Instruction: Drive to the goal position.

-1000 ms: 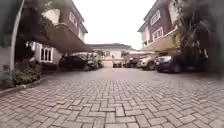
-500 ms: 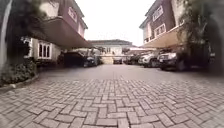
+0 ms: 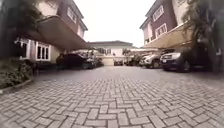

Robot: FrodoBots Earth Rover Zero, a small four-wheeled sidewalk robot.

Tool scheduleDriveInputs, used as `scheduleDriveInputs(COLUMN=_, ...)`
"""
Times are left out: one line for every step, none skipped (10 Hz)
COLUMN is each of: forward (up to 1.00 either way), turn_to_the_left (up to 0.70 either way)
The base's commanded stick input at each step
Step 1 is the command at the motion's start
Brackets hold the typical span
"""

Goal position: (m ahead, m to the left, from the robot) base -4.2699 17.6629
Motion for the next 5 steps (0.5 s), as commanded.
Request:
scheduleDriveInputs(forward=0.7, turn_to_the_left=-0.35)
scheduleDriveInputs(forward=0.7, turn_to_the_left=-0.35)
scheduleDriveInputs(forward=0.7, turn_to_the_left=0.0)
scheduleDriveInputs(forward=0.7, turn_to_the_left=0.0)
scheduleDriveInputs(forward=0.7, turn_to_the_left=0.0)
